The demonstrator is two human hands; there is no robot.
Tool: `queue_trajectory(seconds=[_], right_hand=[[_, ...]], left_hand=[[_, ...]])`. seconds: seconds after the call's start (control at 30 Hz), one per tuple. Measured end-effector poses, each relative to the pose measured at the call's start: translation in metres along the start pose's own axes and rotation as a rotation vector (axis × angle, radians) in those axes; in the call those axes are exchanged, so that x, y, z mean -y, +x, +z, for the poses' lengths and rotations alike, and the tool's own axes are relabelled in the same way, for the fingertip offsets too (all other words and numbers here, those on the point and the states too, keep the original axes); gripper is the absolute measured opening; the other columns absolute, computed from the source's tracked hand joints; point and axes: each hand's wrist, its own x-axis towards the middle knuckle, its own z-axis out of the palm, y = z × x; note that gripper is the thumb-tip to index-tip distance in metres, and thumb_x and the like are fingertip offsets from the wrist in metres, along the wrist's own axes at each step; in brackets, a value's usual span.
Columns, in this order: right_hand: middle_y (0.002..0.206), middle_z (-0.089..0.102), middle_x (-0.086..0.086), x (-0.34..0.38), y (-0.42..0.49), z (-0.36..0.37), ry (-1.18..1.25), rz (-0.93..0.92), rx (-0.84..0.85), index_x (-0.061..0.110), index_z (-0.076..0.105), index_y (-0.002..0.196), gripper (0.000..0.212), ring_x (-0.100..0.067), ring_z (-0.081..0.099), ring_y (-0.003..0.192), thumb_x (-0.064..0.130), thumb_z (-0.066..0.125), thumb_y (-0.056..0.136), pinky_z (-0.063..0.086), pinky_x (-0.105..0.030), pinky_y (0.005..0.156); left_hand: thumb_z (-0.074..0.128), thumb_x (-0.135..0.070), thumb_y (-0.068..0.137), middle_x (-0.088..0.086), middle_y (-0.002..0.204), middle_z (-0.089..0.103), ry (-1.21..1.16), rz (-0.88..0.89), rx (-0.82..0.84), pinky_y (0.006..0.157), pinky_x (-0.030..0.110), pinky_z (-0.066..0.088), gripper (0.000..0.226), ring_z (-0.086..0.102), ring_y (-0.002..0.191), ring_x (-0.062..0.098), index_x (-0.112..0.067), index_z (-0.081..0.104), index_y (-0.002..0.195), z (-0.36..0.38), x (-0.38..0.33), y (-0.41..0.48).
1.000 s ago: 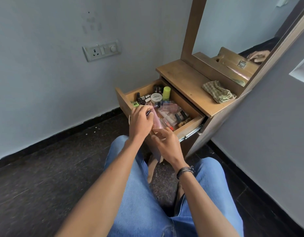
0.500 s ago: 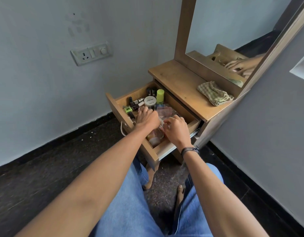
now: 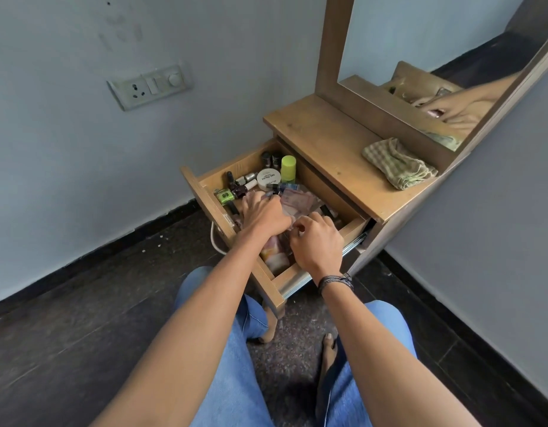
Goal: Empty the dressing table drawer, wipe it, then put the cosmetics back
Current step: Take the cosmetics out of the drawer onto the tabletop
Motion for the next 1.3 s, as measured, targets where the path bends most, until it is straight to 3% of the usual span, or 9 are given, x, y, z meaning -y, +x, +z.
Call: queue_trajectory(seconds=[0.3, 0.43, 0.7, 0.83, 1.03, 1.17, 1.3], right_hand=[[0.096, 0.065, 0.005, 0.001, 0.001, 0.003, -0.002, 0.02, -0.024, 0.024, 0.073, 0.097, 0.023, -0.019, 0.057, 0.087, 0.036, 0.056, 0.09, 0.046, -0.031, 0.064], [0.104, 0.062, 0.003, 0.002, 0.0, 0.001, 0.03, 0.037, -0.03, 0.024, 0.072, 0.106, 0.023, -0.02, 0.058, 0.091, 0.036, 0.058, 0.092, 0.042, -0.031, 0.065], [0.116, 0.056, 0.004, 0.003, 0.0, -0.002, 0.008, 0.039, 0.02, 0.025, 0.064, 0.121, 0.039, -0.019, 0.053, 0.1, 0.044, 0.062, 0.087, 0.048, -0.034, 0.073], [0.124, 0.055, 0.002, 0.006, 0.001, -0.003, 0.003, 0.036, 0.054, 0.026, 0.059, 0.127, 0.047, -0.02, 0.052, 0.106, 0.037, 0.068, 0.082, 0.052, -0.037, 0.078], [0.126, 0.056, -0.002, 0.008, 0.004, -0.005, -0.044, 0.029, 0.086, 0.025, 0.06, 0.13, 0.051, -0.025, 0.054, 0.107, 0.018, 0.068, 0.08, 0.049, -0.037, 0.081], [0.127, 0.054, -0.001, 0.008, 0.003, -0.003, -0.014, 0.042, 0.051, 0.024, 0.057, 0.131, 0.054, -0.025, 0.052, 0.106, 0.014, 0.069, 0.08, 0.051, -0.037, 0.079], [0.128, 0.055, 0.001, 0.006, 0.001, 0.0, 0.04, 0.05, -0.004, 0.024, 0.059, 0.13, 0.051, -0.023, 0.051, 0.107, 0.012, 0.068, 0.081, 0.053, -0.039, 0.079]], left_hand=[[0.06, -0.032, 0.081, 0.016, 0.136, 0.056, -0.064, 0.018, -0.053, 0.115, 0.047, 0.024, 0.058, 0.034, 0.135, 0.03, -0.018, 0.051, 0.137, -0.008, 0.002, -0.005], [0.06, -0.028, 0.088, 0.012, 0.129, 0.062, -0.134, 0.029, -0.099, 0.109, 0.045, 0.034, 0.045, 0.039, 0.13, 0.03, -0.016, 0.057, 0.131, -0.011, -0.001, -0.012], [0.058, -0.017, 0.091, 0.011, 0.123, 0.066, -0.24, 0.063, -0.179, 0.097, 0.04, 0.035, 0.04, 0.047, 0.117, 0.028, -0.019, 0.06, 0.131, -0.015, 0.0, -0.016], [0.056, -0.016, 0.092, 0.008, 0.126, 0.061, -0.326, 0.033, -0.169, 0.081, 0.038, 0.04, 0.039, 0.047, 0.116, 0.026, -0.024, 0.061, 0.129, -0.016, 0.001, -0.016], [0.059, -0.015, 0.088, 0.006, 0.124, 0.06, -0.421, 0.041, -0.123, 0.089, 0.039, 0.045, 0.043, 0.054, 0.114, 0.026, -0.026, 0.062, 0.129, -0.017, -0.003, -0.015], [0.062, -0.013, 0.081, 0.002, 0.13, 0.057, -0.458, 0.002, -0.149, 0.082, 0.04, 0.054, 0.049, 0.059, 0.102, 0.021, -0.033, 0.063, 0.126, -0.021, -0.003, -0.016], [0.06, -0.007, 0.081, 0.001, 0.129, 0.059, -0.514, -0.007, -0.167, 0.083, 0.043, 0.055, 0.047, 0.058, 0.107, 0.02, -0.031, 0.068, 0.121, -0.023, -0.002, -0.018]])
